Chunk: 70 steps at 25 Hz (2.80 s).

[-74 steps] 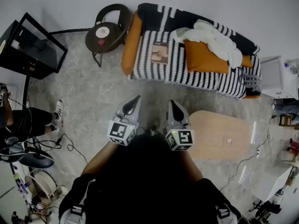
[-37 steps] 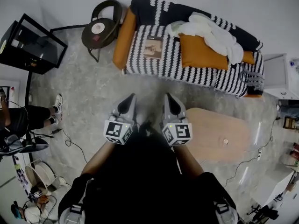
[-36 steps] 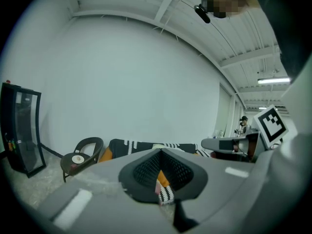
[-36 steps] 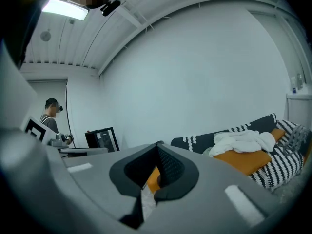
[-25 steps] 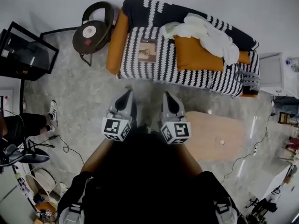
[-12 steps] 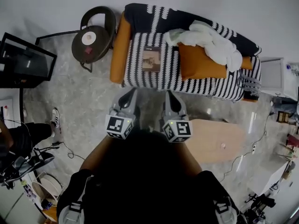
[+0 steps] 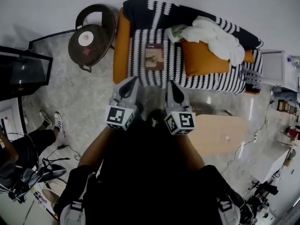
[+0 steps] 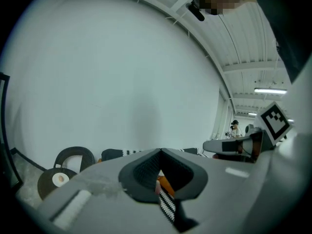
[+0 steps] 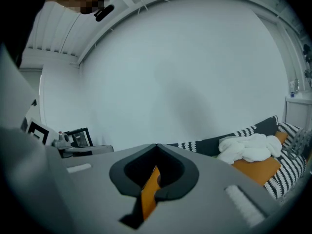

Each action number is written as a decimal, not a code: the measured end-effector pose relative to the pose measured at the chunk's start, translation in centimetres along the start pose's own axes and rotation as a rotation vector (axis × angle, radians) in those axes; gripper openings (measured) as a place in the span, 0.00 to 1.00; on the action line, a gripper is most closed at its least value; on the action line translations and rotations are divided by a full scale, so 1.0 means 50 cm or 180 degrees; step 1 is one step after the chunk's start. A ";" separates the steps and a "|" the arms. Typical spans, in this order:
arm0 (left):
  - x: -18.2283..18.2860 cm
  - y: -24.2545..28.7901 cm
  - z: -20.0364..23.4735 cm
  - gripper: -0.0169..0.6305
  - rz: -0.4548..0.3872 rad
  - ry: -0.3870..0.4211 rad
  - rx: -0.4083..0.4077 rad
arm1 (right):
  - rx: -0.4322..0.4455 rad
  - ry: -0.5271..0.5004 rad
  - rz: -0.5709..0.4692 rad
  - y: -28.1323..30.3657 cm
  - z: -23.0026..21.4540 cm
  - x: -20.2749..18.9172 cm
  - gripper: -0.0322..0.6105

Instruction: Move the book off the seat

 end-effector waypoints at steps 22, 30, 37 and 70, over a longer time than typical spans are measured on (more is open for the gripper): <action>-0.047 0.180 0.057 0.04 0.0306 -0.0121 0.0158 | -0.0029 0.0216 0.0381 0.143 -0.146 -0.095 0.06; -0.111 0.306 0.075 0.04 0.0475 -0.0097 0.0204 | -0.0026 0.0366 0.0642 0.225 -0.236 -0.192 0.06; -0.192 0.402 0.101 0.04 0.0675 -0.0186 0.0218 | -0.0062 0.0522 0.0903 0.292 -0.312 -0.314 0.06; -0.563 0.545 0.261 0.04 0.1048 -0.0370 0.0472 | 0.0485 0.1197 0.2069 0.447 -0.382 -0.954 0.38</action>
Point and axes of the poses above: the fingertips, and each gripper's own axes: y forward along the fingers, z to its left, x out of its top, the point moved 2 cm from there along -y, backward along the fingers, and after that the axes turned 10 degrees about -y, right-handed, at the moved point
